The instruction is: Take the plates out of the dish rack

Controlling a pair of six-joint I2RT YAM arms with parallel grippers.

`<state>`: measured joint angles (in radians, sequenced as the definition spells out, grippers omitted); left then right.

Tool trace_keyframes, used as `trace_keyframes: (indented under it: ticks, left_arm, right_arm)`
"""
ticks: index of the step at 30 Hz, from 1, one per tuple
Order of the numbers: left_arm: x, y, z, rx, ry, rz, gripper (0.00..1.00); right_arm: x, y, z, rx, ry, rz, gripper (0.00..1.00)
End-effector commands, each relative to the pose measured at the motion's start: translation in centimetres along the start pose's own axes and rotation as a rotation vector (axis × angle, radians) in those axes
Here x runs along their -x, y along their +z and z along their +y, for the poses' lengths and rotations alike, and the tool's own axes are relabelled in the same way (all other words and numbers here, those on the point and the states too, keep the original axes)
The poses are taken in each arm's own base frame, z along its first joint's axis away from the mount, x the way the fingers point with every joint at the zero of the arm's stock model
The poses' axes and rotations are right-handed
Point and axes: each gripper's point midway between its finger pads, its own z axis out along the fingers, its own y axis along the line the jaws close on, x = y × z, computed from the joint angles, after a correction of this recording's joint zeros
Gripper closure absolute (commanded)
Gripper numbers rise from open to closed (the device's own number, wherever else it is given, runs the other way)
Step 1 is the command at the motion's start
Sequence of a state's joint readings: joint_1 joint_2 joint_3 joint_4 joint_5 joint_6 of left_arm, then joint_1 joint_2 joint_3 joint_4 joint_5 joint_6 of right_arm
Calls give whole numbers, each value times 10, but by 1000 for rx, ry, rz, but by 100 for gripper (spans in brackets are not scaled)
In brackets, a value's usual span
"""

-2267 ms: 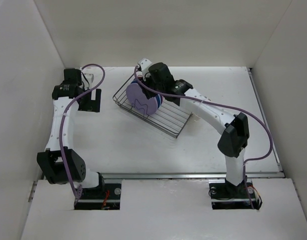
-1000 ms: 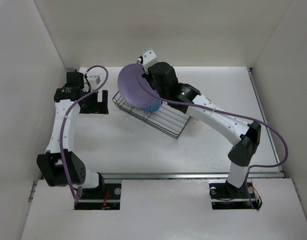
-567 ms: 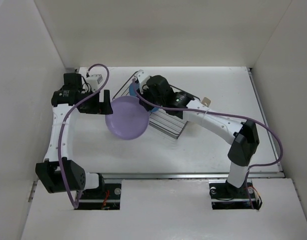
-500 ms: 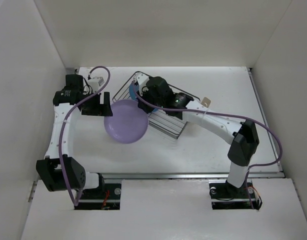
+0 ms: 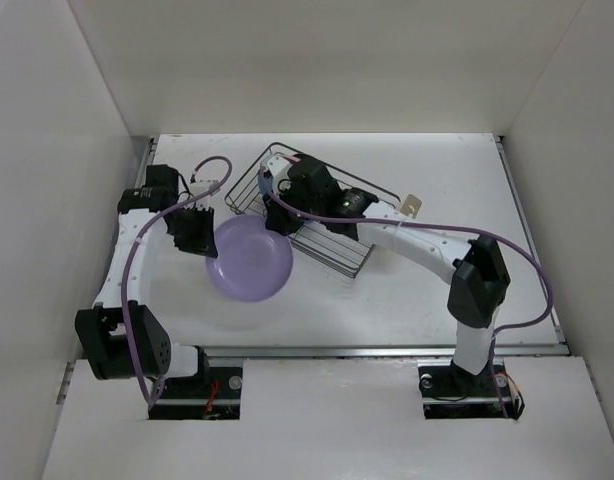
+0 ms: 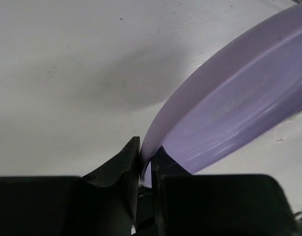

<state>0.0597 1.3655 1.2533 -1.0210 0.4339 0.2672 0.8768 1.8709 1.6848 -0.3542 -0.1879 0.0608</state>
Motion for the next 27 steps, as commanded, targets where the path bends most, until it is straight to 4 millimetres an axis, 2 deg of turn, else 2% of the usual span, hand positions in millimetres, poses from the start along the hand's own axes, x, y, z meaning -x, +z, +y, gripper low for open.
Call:
trace_keyframes:
  ticks: [1, 2, 3, 5, 6, 8, 9, 10, 11, 12, 14, 15, 17, 18, 19, 20, 21, 22, 24, 25, 26, 27]
  left_arm:
    - [-6, -4, 18, 112, -2, 1, 100]
    - [-10, -5, 21, 131, -6, 16, 100]
    - [-17, -5, 31, 170, -7, 42, 100]
    - [-27, -6, 46, 200, -23, 63, 100]
    - [-31, -6, 52, 216, -28, 75, 100]
    - [-46, -2, 64, 264, -39, 132, 100]
    - [-49, -2, 72, 279, -53, 133, 100]
    - [-51, 4, 74, 275, -57, 147, 100]
    - [-57, 9, 78, 287, -62, 174, 100]
    - [-58, 14, 82, 300, -102, 196, 100]
    - [-61, 21, 95, 354, -142, 236, 100]
    - [-63, 29, 102, 356, -176, 279, 100]
    - [-64, 36, 107, 351, -218, 312, 100]
    - [-63, 39, 110, 362, -236, 325, 100]
    - [-70, 44, 116, 362, -253, 365, 100]
    - [-69, 48, 117, 364, -268, 368, 100]
    - [-72, 50, 119, 376, -279, 381, 97]
    - [-74, 51, 122, 385, -279, 395, 88]
    - [-75, 53, 121, 387, -298, 401, 79]
    - [-71, 52, 122, 389, -297, 392, 71]
    - [-70, 50, 122, 391, -295, 381, 56]
    - [-70, 50, 121, 393, -304, 380, 50]
  right_arm:
    - [65, -20, 25, 60, 12, -181, 68]
    - [67, -22, 22, 41, 14, -182, 47]
    - [68, -24, 13, 12, 22, -181, 31]
    - [81, -34, 0, -50, 27, -218, 21]
    - [86, -39, -2, -69, 40, -234, 21]
    - [100, -57, -26, -174, 83, -291, 21]
    - [104, -60, -41, -225, 93, -310, 24]
    - [102, -61, -47, -262, 109, -308, 29]
    - [102, -69, -67, -357, 114, -313, 33]
    - [89, -57, -79, -410, 107, -267, 42]
    - [68, -55, -106, -563, 107, -184, 55]
    - [63, -49, -116, -616, 108, -164, 65]
    - [53, -48, -130, -694, 107, -141, 65]
    - [55, -50, -135, -731, 100, -143, 64]
    - [50, -47, -142, -742, 103, -131, 62]
    - [54, -48, -141, -732, 104, -141, 59]
    - [50, -44, -146, -733, 108, -128, 57]
    - [47, -41, -152, -742, 112, -122, 53]
    - [42, -35, -153, -735, 110, -106, 49]
    - [45, -38, -159, -744, 117, -115, 49]
    - [40, -33, -161, -745, 116, -101, 48]
    - [35, -30, -167, -747, 120, -88, 48]
